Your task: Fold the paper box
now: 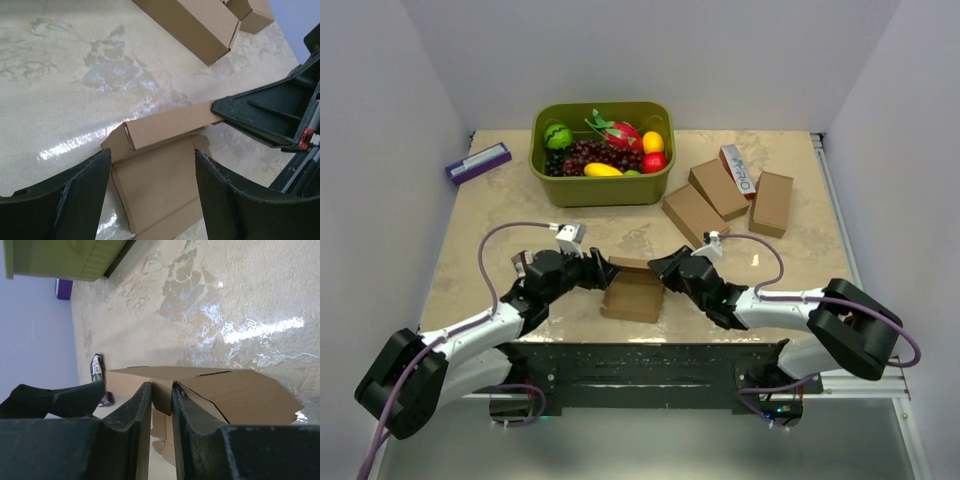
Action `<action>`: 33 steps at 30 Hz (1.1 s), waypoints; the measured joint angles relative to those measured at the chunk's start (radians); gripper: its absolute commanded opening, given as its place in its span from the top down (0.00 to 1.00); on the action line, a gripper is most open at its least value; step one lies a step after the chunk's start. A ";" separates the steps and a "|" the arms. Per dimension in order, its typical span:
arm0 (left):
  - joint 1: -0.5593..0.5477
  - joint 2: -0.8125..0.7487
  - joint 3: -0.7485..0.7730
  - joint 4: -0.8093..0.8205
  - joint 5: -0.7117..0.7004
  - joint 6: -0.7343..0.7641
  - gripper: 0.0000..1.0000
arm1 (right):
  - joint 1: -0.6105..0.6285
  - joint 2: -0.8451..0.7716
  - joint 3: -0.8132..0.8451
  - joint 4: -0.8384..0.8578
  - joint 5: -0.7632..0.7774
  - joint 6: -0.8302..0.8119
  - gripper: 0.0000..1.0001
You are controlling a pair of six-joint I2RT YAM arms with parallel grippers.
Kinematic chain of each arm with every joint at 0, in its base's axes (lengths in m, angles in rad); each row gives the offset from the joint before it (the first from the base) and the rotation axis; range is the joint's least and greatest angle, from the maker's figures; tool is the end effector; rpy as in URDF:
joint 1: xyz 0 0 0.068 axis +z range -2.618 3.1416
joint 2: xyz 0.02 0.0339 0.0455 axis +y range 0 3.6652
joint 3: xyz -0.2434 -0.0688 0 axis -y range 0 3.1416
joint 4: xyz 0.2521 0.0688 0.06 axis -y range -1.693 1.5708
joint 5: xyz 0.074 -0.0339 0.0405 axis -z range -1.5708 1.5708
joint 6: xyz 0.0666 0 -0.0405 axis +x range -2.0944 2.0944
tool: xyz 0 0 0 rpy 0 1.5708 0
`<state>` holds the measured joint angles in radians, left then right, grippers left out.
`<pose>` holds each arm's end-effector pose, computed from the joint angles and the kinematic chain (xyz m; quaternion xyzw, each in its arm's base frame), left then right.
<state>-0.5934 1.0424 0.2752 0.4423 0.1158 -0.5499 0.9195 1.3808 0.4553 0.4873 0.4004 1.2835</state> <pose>0.2056 -0.1480 0.1472 0.0514 0.8099 -0.3546 0.4644 0.2002 0.2198 0.1298 0.2546 0.7941 0.3931 0.3875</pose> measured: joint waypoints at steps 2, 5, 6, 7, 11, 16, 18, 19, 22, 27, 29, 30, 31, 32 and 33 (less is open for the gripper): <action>0.025 0.000 0.016 -0.016 0.000 0.000 0.27 | -0.003 0.011 0.008 0.006 0.001 -0.003 0.87; 0.061 0.014 0.024 -0.019 0.012 -0.008 0.27 | -0.003 0.014 0.018 0.007 0.001 -0.016 0.79; 0.072 0.023 0.027 -0.018 0.018 -0.010 0.27 | -0.003 0.013 0.019 0.007 0.001 -0.021 0.74; 0.082 0.034 0.031 -0.018 0.025 -0.013 0.27 | -0.003 0.011 0.019 0.006 0.001 -0.027 0.72; 0.107 0.087 0.050 -0.009 0.056 -0.018 0.29 | -0.004 -0.002 0.019 -0.023 0.006 -0.061 0.57; 0.126 0.113 0.054 0.011 0.096 -0.035 0.28 | -0.004 -0.039 0.019 -0.079 0.011 -0.115 0.37; 0.131 0.113 0.063 0.009 0.111 -0.034 0.28 | -0.004 -0.064 0.019 -0.101 0.011 -0.138 0.35; 0.135 0.113 0.069 0.007 0.118 -0.034 0.28 | -0.004 -0.080 0.019 -0.115 0.011 -0.151 0.35; 0.154 0.114 0.086 0.005 0.144 -0.032 0.27 | -0.003 -0.129 0.018 -0.140 0.012 -0.186 0.36; 0.193 0.149 0.111 -0.016 0.201 -0.015 0.23 | 0.008 -0.180 0.010 -0.185 0.012 -0.264 0.40; 0.199 0.163 0.112 -0.014 0.223 -0.014 0.23 | 0.014 -0.174 0.010 -0.205 0.011 -0.294 0.42; 0.200 0.169 0.112 -0.014 0.230 -0.015 0.23 | 0.018 -0.169 0.010 -0.220 0.012 -0.309 0.43; 0.200 0.174 0.112 -0.014 0.240 -0.015 0.22 | 0.020 -0.165 0.011 -0.239 0.013 -0.321 0.43; 0.200 0.179 0.112 -0.014 0.248 -0.015 0.21 | 0.023 -0.164 0.011 -0.260 0.017 -0.333 0.43; 0.200 0.181 0.112 -0.014 0.253 -0.015 0.20 | 0.023 -0.165 0.011 -0.282 0.022 -0.343 0.39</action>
<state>-0.3939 1.2236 0.3874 0.4282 0.3687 -0.5648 0.9428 1.2156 0.4667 0.2050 0.4225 0.9409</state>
